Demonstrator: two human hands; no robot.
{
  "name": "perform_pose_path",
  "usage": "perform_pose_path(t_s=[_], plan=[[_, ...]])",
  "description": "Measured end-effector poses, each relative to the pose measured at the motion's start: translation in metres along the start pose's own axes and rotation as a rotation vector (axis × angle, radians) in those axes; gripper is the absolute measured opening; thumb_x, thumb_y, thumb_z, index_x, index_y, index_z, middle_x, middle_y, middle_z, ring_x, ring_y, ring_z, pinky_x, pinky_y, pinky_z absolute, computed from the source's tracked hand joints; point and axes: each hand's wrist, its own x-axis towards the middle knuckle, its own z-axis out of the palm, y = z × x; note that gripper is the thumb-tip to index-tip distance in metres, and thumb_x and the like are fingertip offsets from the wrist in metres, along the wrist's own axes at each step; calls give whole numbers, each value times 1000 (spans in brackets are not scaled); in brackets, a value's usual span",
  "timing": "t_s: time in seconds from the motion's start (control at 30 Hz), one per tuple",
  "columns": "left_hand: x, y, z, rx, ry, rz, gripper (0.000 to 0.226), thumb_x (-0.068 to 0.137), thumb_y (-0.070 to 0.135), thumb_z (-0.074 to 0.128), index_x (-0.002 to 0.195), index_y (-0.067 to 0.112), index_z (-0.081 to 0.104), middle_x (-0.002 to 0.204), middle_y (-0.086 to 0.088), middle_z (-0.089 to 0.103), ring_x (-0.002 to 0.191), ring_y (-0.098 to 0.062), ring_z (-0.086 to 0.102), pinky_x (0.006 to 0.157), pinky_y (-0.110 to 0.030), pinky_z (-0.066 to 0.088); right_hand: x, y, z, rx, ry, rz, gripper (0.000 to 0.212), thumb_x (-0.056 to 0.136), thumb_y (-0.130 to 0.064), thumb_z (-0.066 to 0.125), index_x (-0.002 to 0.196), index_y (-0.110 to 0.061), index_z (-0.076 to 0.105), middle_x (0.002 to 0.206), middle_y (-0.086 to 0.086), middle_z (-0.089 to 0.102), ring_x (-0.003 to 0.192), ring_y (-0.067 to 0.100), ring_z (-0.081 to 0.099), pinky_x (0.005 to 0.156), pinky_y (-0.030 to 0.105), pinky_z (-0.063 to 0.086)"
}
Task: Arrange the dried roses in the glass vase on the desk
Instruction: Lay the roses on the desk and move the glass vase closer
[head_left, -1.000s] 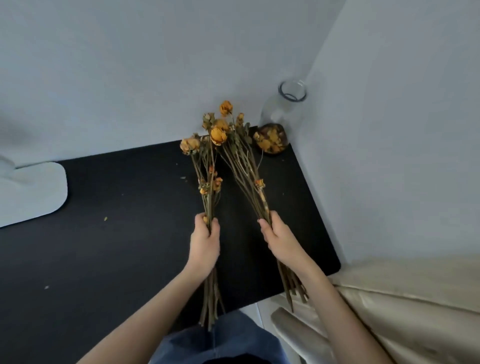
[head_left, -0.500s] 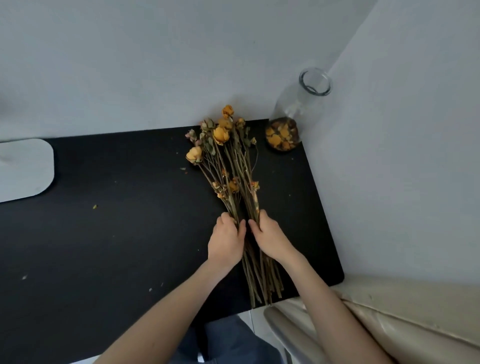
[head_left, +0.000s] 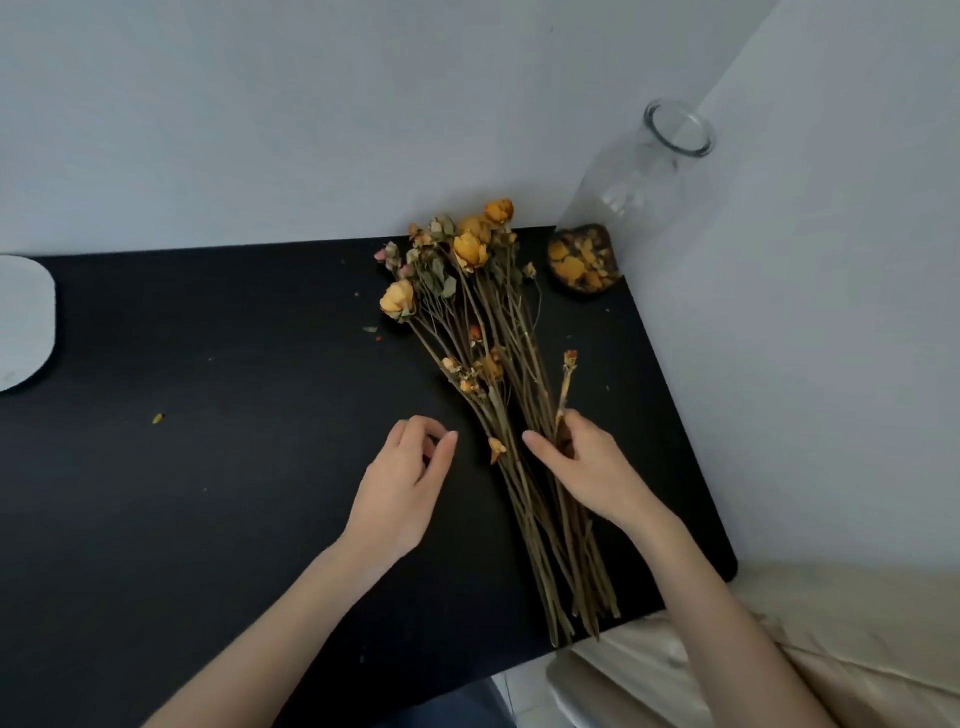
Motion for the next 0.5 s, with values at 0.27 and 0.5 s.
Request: perform_pose_path(t_s=[0.27,0.5], plan=[[42,0,-45,-84,85,442,11,93,28,43,98,28,53,78,9,54,65,-4,50,59,-15,42,3,9,-32,4,479,-149,64,75,-75,21,93,-26,60,74,-6,61,69,8,58,65,26,42],[120,63,-36,-560,91,491,14,92,22,54,104,18,48,92,-4,61,69,-3,58,63,-17,51,31,-9,-87,217,931,-383,42,95,-47,37,90,-17,65,70,-5,62,57,0,53,57,21,43]])
